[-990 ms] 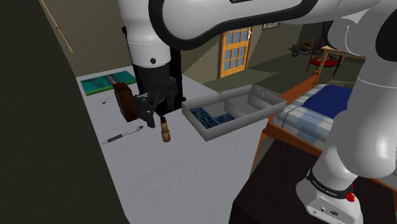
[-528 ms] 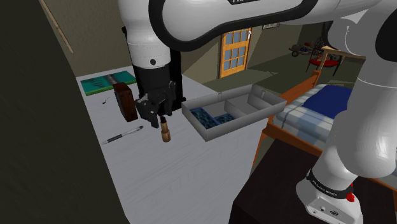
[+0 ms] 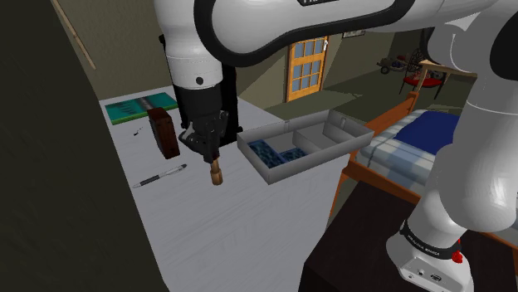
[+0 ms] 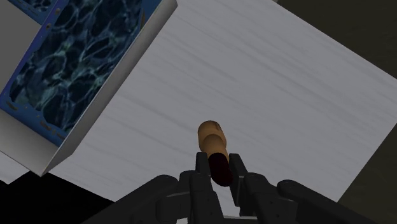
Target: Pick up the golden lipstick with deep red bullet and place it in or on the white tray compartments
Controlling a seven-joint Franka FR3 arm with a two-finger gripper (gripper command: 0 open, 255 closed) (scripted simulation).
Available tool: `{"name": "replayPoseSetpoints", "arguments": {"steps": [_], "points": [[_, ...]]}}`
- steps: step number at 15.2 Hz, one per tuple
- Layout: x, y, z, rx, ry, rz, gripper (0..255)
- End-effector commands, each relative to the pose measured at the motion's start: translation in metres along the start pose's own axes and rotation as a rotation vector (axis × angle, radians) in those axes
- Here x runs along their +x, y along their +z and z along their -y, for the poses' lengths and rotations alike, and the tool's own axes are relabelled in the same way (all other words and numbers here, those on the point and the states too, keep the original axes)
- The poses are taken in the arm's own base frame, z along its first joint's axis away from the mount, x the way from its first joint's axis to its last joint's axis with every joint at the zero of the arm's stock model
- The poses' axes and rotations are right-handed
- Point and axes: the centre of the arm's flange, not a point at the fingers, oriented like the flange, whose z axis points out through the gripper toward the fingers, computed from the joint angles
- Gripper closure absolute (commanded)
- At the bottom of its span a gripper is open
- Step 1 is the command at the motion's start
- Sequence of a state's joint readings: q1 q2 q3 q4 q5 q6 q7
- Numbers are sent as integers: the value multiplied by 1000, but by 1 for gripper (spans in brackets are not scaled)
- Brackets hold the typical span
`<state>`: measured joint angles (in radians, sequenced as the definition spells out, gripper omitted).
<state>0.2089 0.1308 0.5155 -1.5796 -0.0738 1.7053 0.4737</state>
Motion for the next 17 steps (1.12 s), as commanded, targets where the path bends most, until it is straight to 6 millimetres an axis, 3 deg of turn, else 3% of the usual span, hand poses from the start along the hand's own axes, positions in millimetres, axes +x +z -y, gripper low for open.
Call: {"name": "replayPoseSetpoints", "arguments": {"steps": [1,17], "points": [[0,0,0,0,0,0,255],[1,-84,0,0,0,0,255]]}}
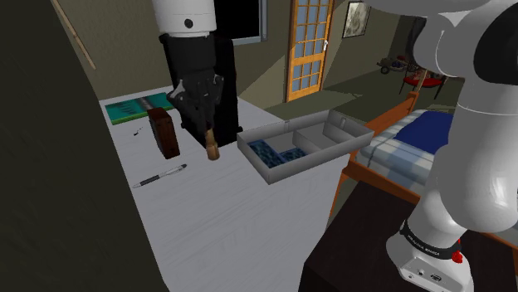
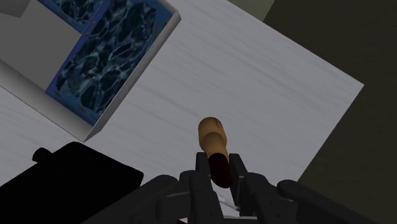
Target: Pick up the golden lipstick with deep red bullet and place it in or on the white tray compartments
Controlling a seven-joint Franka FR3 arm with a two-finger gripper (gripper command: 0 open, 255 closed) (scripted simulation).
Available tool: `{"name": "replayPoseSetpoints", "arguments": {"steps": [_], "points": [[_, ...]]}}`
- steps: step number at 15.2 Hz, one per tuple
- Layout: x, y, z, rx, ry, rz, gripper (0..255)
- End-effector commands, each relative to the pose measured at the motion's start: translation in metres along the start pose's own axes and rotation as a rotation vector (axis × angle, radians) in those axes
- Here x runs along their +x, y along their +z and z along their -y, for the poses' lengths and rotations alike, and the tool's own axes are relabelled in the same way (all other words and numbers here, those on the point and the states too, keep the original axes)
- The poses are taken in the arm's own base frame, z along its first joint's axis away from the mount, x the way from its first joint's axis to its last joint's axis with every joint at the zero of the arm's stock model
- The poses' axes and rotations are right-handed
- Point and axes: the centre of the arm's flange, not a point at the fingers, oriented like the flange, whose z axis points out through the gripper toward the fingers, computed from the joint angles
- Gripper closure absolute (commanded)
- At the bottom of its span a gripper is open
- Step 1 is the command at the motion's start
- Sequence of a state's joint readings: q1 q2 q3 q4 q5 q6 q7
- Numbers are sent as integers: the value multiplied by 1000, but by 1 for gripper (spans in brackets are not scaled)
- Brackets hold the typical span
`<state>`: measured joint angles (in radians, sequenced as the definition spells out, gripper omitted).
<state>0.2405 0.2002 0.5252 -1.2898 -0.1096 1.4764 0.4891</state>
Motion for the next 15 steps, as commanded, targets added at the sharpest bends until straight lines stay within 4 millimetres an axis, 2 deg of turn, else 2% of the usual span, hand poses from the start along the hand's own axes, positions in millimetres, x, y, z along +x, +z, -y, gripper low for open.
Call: {"name": "replayPoseSetpoints", "arguments": {"steps": [1,7,15], "points": [[-1,-10,0,0,0,1,255],[0,-41,0,0,0,1,255],[-55,-54,-90,0,0,1,255]]}}
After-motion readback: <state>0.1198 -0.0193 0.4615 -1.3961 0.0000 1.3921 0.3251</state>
